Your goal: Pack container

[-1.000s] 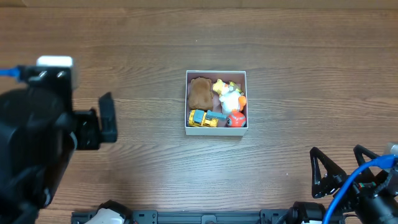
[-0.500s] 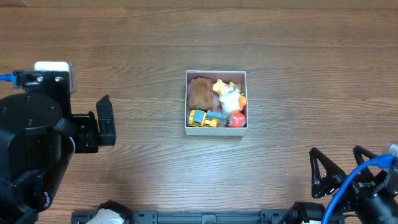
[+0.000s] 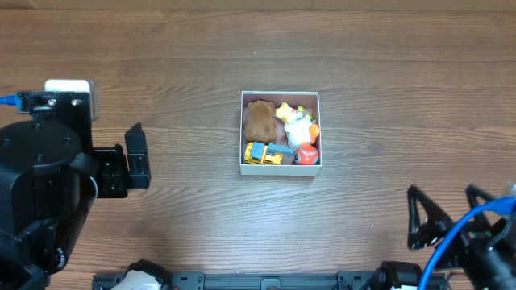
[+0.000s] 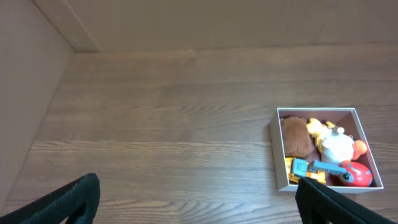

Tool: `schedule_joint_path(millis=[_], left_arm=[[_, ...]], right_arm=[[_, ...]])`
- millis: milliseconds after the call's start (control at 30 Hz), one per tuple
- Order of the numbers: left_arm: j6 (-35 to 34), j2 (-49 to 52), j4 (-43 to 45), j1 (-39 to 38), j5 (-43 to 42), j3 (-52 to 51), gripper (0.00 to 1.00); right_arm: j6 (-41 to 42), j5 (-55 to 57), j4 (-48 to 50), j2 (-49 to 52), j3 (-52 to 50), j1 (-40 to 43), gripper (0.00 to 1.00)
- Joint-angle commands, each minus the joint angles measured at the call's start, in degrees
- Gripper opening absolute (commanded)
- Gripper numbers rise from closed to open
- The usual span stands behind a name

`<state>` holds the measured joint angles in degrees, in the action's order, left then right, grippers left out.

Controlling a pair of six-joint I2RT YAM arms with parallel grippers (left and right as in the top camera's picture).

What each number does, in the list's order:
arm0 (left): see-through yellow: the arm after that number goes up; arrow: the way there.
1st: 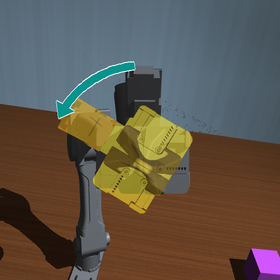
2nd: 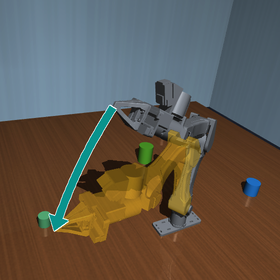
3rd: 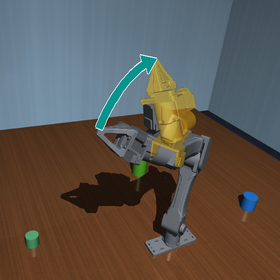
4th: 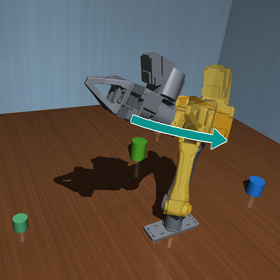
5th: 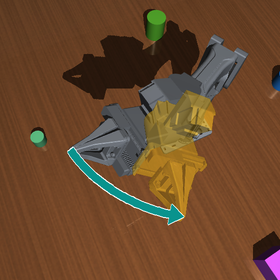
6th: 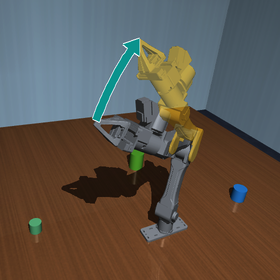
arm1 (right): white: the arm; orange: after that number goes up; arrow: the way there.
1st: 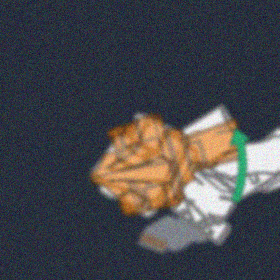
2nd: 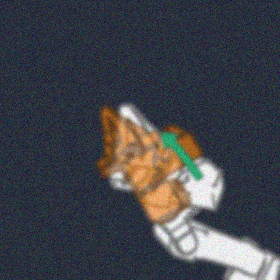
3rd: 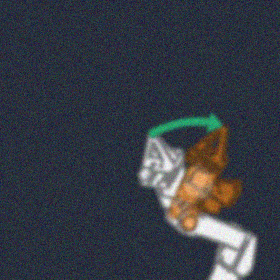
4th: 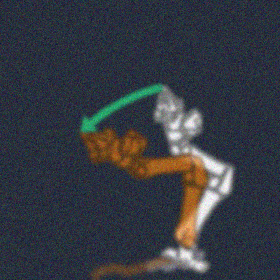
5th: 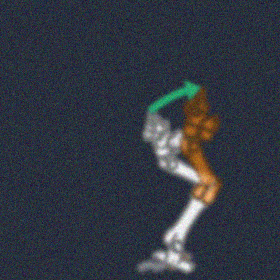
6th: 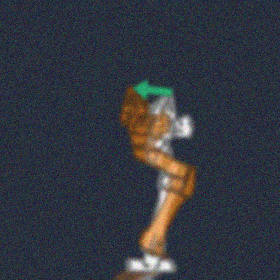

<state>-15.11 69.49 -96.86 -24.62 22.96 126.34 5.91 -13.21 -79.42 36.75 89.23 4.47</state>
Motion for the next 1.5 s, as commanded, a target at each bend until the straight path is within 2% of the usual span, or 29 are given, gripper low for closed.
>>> schedule_joint_path(millis=[0, 267, 533, 633, 867, 1100, 1467], left_arm=[[-1.2, 0.13, 0.07, 0.37, 0.5, -0.2, 1.0], [-1.2, 0.13, 0.09, 0.37, 0.5, -0.2, 1.0], [-1.2, 0.13, 0.09, 0.37, 0.5, -0.2, 1.0], [-1.2, 0.13, 0.07, 0.37, 0.5, -0.2, 1.0], [-1.2, 0.13, 0.09, 0.37, 0.5, -0.2, 1.0], [-1.2, 0.13, 0.07, 0.37, 0.5, -0.2, 1.0], [-1.2, 0.13, 0.09, 0.37, 0.5, -0.2, 1.0]], right_arm=[[-0.48, 4.68, 6.29, -2.32, -5.7, 0.11, 1.0], [-0.61, -0.07, 19.43, -12.26, -30.23, 0.11, 1.0], [-0.63, -2.32, 38.82, -23.87, -59.04, 0.11, 1.0], [-0.66, -0.94, 43.28, -26.01, -64.76, 0.11, 1.0], [-0.59, 0.48, 51.63, -30.29, -74.62, 0.11, 1.0], [-0.59, 0.5, 54.4, -35.15, -80.54, 0.11, 1.0], [-0.59, 0.5, 55.12, -36.59, -82.09, 0.11, 1.0]])
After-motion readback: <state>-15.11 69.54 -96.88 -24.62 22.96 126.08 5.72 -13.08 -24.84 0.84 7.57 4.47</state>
